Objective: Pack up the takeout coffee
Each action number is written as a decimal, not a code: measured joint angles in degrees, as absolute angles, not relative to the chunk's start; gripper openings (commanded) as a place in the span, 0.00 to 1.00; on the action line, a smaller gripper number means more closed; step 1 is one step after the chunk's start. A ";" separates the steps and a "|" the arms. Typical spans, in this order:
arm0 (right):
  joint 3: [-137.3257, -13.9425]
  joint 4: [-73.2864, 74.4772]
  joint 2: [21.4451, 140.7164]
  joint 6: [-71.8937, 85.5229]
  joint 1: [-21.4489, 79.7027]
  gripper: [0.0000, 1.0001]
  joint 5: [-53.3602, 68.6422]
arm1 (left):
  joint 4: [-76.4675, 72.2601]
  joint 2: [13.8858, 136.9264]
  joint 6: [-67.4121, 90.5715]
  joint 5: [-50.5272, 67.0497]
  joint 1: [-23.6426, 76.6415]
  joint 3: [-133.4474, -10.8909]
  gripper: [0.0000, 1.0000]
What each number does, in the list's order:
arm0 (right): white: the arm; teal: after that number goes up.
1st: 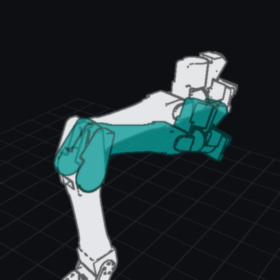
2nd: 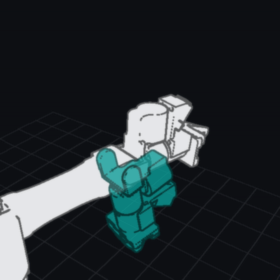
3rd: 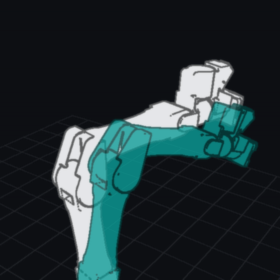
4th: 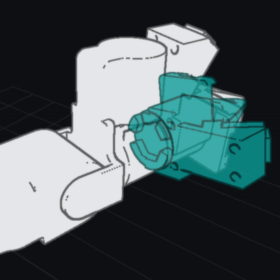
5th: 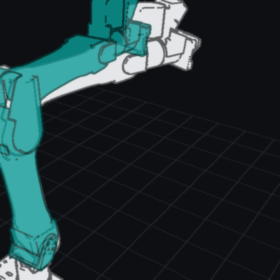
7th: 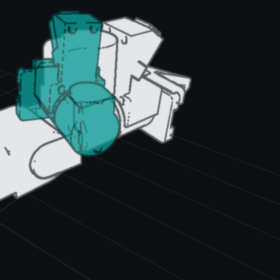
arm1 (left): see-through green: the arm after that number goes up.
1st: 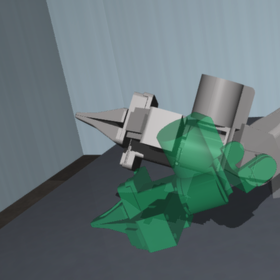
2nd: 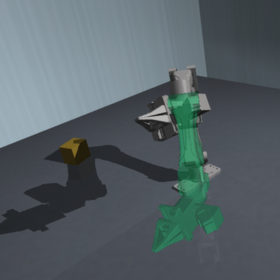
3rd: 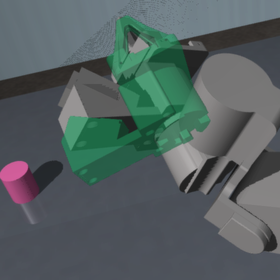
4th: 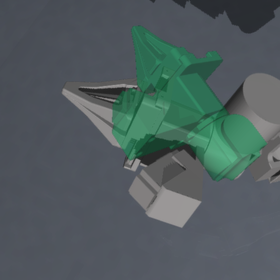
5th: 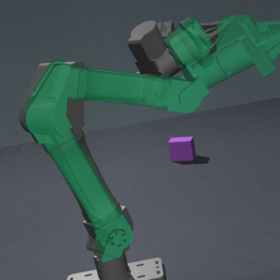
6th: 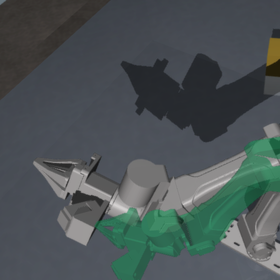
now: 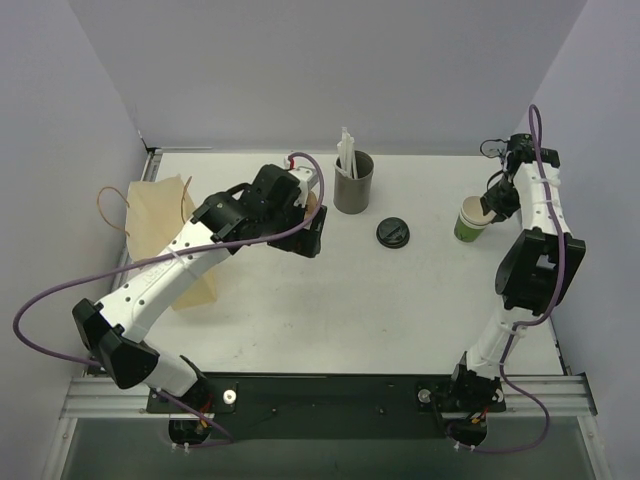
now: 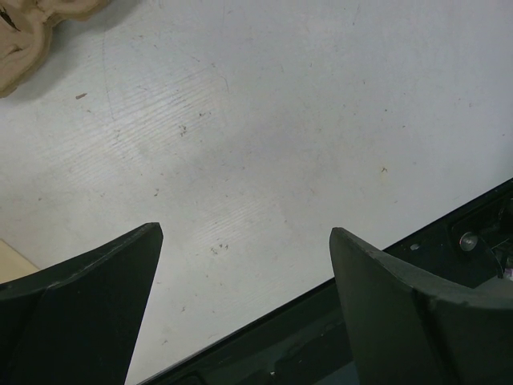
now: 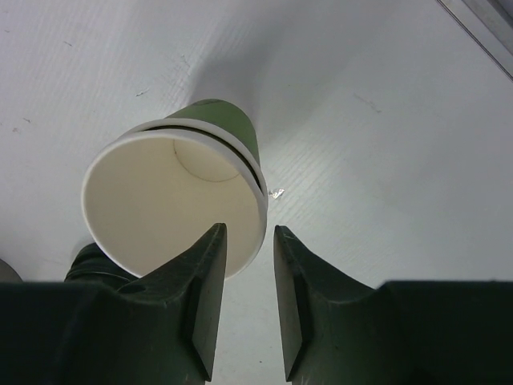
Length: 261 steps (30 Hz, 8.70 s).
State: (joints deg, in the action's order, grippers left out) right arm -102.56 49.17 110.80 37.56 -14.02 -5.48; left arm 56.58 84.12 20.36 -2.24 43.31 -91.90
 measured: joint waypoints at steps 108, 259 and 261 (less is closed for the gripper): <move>-57.67 26.96 79.94 41.69 27.92 0.00 5.39 | 50.83 85.62 27.77 -13.47 34.65 -85.41 0.81; -104.25 40.07 121.95 20.10 19.42 0.69 -10.70 | 52.97 99.37 21.28 -5.10 33.26 -94.76 0.78; -104.25 40.10 121.51 20.10 19.42 0.69 -10.68 | 52.97 99.37 21.28 -5.06 33.26 -94.76 0.78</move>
State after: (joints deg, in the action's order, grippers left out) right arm -104.25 40.10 121.51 20.10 19.42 -10.68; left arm 52.97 99.37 21.28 -5.06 33.26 -94.76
